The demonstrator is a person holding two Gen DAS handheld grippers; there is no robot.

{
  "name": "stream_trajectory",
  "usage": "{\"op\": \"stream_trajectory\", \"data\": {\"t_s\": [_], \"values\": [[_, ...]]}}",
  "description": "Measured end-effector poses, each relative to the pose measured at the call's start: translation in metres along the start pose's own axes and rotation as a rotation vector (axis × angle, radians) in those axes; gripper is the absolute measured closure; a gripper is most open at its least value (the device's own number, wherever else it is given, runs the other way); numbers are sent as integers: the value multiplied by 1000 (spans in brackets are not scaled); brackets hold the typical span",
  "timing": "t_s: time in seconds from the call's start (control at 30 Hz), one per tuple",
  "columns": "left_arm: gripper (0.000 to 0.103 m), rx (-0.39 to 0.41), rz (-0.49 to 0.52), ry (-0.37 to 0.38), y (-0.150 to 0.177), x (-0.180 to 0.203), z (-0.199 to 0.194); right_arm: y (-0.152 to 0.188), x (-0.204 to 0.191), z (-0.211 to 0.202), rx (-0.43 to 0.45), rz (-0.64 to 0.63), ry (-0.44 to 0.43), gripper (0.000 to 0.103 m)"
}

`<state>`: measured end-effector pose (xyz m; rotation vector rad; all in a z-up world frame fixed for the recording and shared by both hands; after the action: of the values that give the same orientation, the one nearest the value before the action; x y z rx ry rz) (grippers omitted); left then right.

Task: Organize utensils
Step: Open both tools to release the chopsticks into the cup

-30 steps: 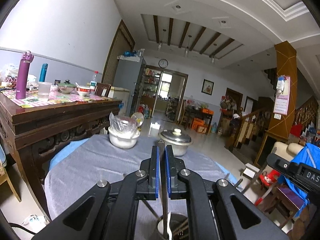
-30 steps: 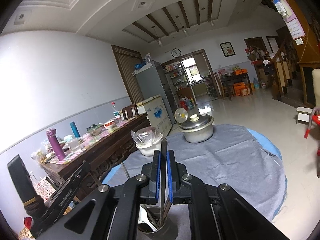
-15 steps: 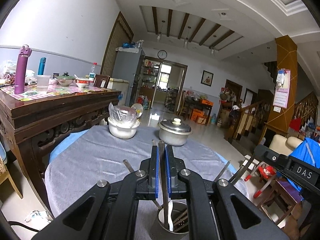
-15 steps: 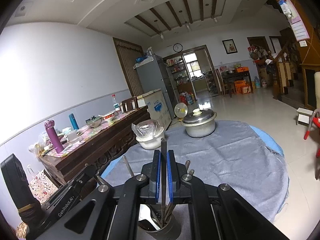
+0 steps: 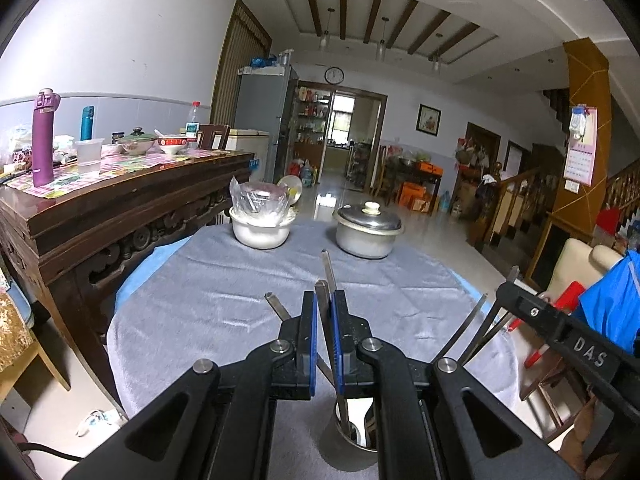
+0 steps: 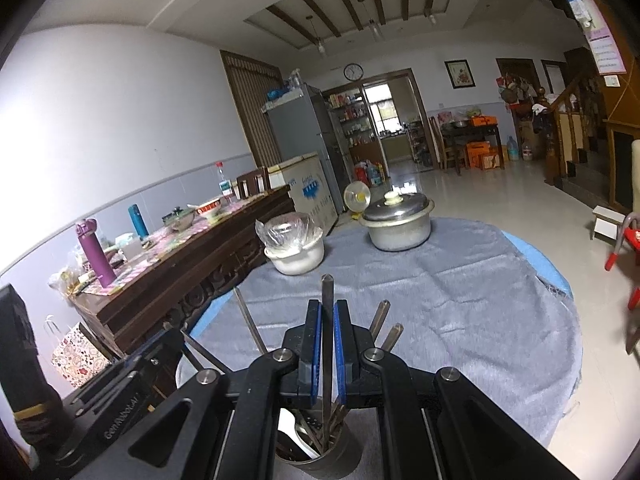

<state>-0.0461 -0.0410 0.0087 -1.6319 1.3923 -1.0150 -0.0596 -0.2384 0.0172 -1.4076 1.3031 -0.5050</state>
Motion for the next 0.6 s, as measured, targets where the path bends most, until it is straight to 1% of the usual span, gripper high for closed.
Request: {"op": "stream_trajectory", "data": {"t_s": [0.23, 0.5, 0.57, 0.6], "values": [[96, -42, -3, 2, -5, -1, 8, 6, 1, 20, -54, 6, 17, 96], [96, -63, 15, -1, -10, 0, 14, 7, 1, 29, -82, 16, 8, 95], [93, -75, 25, -3, -10, 0, 15, 9, 4, 31, -93, 38, -2, 92], [85, -82, 30, -2, -11, 0, 15, 9, 6, 30, -94, 50, -4, 81]]}}
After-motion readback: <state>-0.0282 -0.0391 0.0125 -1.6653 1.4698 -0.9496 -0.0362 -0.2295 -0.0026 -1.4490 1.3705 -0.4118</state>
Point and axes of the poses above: each gripper's, at about its wrist camera, not at the fingertips, and z roughly the way its jaws point, x to its right, y to its underside, the point moved 4 cm from there along z, roughly the way its jaws point, and after that the axes turned 10 degrees about -y, right-handed, at the moved point
